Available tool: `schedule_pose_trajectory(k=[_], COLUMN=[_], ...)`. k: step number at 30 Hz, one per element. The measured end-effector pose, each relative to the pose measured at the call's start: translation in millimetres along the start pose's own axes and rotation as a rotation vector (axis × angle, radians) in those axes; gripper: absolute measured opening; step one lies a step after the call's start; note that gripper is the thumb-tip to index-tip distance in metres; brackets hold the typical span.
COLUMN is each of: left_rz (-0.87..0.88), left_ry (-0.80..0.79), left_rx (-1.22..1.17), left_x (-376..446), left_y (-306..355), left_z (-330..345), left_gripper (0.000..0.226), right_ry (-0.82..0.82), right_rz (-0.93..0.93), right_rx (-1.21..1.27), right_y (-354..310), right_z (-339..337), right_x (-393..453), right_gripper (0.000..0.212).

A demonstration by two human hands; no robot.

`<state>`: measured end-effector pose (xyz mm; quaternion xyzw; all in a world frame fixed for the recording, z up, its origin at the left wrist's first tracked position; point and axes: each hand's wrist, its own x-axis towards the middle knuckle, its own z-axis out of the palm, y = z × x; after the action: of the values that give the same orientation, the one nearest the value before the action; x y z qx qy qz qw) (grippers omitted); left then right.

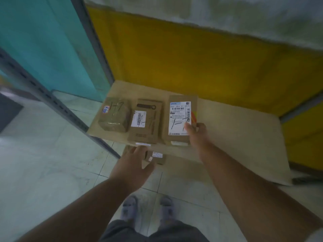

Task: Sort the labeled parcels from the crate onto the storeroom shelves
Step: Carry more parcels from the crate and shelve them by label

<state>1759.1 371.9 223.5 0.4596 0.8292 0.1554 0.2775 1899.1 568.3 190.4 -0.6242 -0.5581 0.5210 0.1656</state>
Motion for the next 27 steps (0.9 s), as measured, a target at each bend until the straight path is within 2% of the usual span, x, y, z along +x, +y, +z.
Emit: schedule_pose_trajectory(k=[2,5,9,16,21,27], left_rz=[-0.030,-0.057,-0.071,-0.094,-0.157,-0.291], left_ry=[0.009,0.031,0.046,0.096,0.189,0.330], left_rx=[0.001,0.001,0.001,0.020,0.029,0.100], left_x=[-3,-3,-7,-40,-84,-165], left_y=[-4,-6,-6,-30,-101,-244], left_z=[6,10,9,-21,-69,-157], left_gripper=[0.049,0.053,0.053,0.059,0.060,0.061], right_ry=[0.006,0.073,0.175,-0.020,-0.109,-0.289], right_rz=[0.000,-0.036,-0.234,-0.747,-0.990,-1.205], right_rx=[-0.055,-0.164,-0.433,-0.575,-0.643,-0.645], right_y=[-2,-8,-19,-48,-92,-145], right_z=[10,19,8,9,77,237], right_x=[11,17,-9,-129,-192,-273], right_gripper=[0.042,0.029,0.049,0.061,0.060,0.055])
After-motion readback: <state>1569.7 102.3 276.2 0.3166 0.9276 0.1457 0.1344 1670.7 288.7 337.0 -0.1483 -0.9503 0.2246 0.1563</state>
